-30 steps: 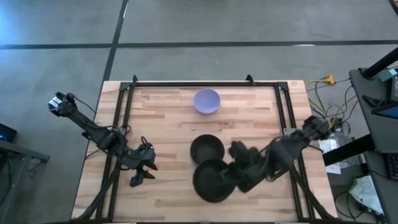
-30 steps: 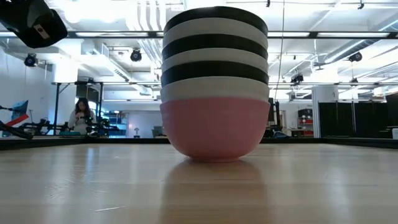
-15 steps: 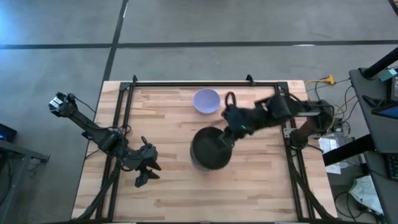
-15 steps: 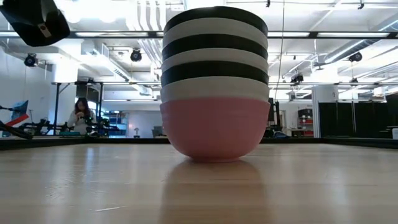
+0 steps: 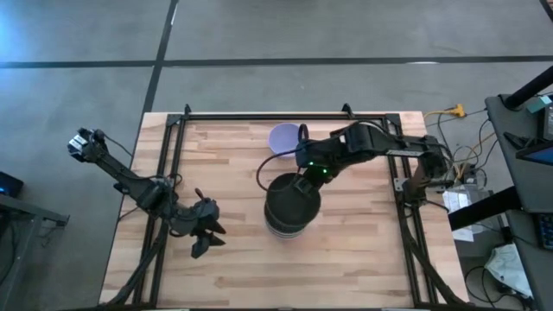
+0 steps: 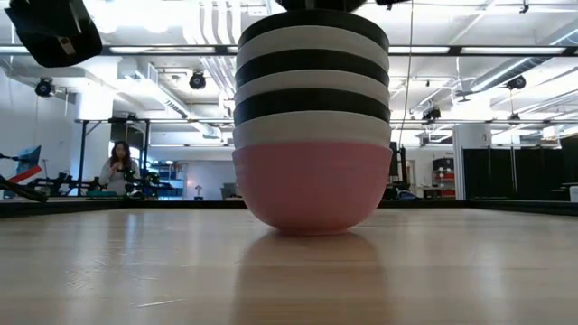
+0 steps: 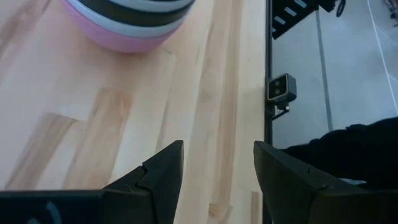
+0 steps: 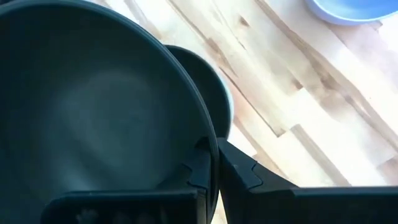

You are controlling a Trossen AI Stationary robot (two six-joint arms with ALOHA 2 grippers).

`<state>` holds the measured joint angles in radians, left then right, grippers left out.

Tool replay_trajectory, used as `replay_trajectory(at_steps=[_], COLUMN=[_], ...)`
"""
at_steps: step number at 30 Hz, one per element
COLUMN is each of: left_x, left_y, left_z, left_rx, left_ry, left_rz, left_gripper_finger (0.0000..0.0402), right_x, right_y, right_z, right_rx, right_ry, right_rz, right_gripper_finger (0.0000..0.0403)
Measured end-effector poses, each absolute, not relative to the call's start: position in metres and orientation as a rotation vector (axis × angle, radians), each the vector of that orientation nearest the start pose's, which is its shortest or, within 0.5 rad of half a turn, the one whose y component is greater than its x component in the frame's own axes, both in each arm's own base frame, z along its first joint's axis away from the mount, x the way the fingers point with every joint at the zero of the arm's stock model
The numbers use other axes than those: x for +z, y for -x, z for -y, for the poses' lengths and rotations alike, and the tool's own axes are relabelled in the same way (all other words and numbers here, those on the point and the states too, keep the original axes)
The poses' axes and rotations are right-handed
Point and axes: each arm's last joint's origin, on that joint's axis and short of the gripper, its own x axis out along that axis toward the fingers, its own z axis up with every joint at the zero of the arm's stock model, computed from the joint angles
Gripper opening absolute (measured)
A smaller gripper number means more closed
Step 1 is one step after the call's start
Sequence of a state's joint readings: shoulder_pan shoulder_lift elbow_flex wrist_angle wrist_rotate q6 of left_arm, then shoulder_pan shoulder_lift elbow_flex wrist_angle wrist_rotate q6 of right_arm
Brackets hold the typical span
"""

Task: Nest bowls inside each other
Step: Stack the bottom black bowl on top of the black bowl

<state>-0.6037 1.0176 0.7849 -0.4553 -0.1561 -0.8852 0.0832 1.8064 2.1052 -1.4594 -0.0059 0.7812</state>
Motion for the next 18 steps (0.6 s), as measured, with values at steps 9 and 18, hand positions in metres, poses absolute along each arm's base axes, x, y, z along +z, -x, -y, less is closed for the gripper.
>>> replay_trajectory(at_steps=[9,18], left_x=[0.269,0.269], left_y=[-0.174,-0.175], left_z=[0.113,0.113], left_rx=[-0.082,-0.070], left_ry=[0.575,0.574], left_rz=[-0.754,-0.742], left_gripper_finger=[0.0180,0.0180], right_x=[0.381,0.361], right_y=[-0.352,-0.367], right_z=[-0.013,-0.006], right_rx=[-0.400,-0.361], right_ry=[-0.601,-0.585], right_rz=[-1.199,-1.280], right_gripper_finger=[0.0013,0.0013])
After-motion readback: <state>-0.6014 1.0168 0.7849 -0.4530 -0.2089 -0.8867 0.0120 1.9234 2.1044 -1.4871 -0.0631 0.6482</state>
